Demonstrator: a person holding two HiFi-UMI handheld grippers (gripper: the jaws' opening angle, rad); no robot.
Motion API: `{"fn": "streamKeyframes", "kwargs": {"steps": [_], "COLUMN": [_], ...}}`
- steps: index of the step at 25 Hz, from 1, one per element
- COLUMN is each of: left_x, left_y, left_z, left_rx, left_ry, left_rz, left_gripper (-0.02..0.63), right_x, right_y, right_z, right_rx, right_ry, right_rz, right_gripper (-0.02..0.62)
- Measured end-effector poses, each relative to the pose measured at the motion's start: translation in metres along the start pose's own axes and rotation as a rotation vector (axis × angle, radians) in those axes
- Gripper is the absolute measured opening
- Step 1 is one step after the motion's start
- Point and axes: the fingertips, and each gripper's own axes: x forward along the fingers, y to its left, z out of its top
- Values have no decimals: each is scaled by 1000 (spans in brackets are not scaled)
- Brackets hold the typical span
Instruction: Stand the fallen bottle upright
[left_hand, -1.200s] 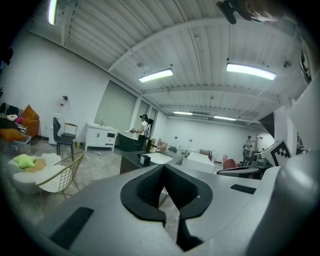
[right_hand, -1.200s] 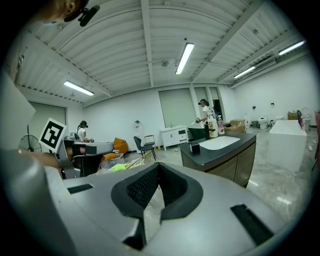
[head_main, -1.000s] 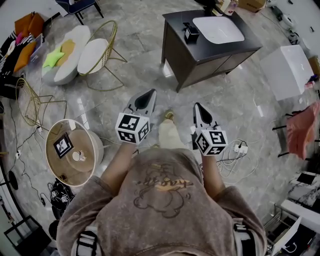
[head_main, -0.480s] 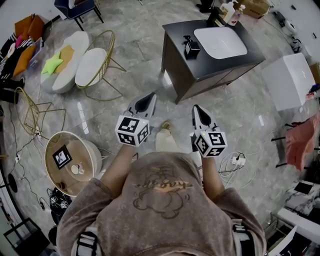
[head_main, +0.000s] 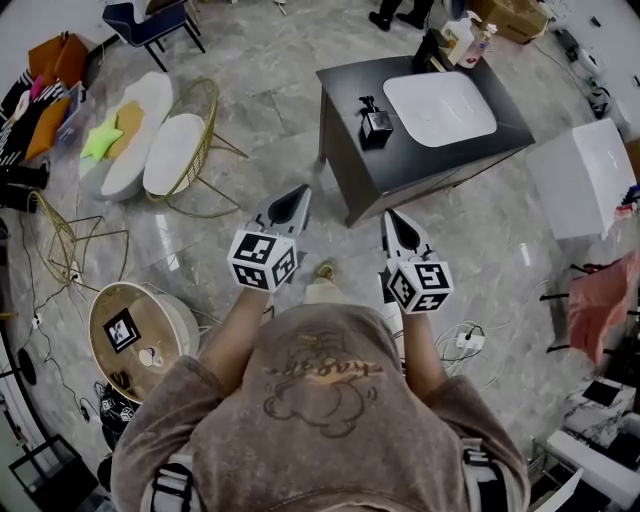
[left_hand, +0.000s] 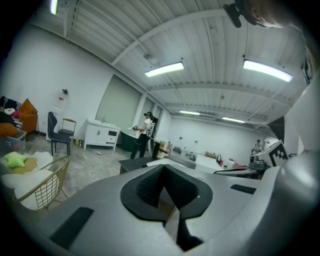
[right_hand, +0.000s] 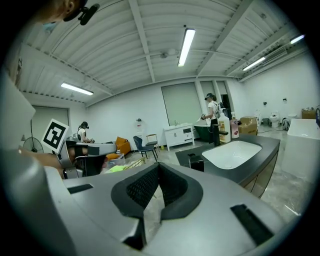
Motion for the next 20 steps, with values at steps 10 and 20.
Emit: {"fn": "streamKeyframes", "kwargs": {"steps": [10,20], "left_x": [66,103], "left_y": [15,38], "left_z": [18,26], "left_rx": [32,27], "left_ry": [9,20], "left_rz": [26,17], "left_gripper": [17,18], "right_x": [55,94], "right_y": [-49,-65], "right_z": [22,26], "right_rx": [1,15], "right_ry": [1,23], "right_rz": [45,47], "right_gripper": [-3,-3]}}
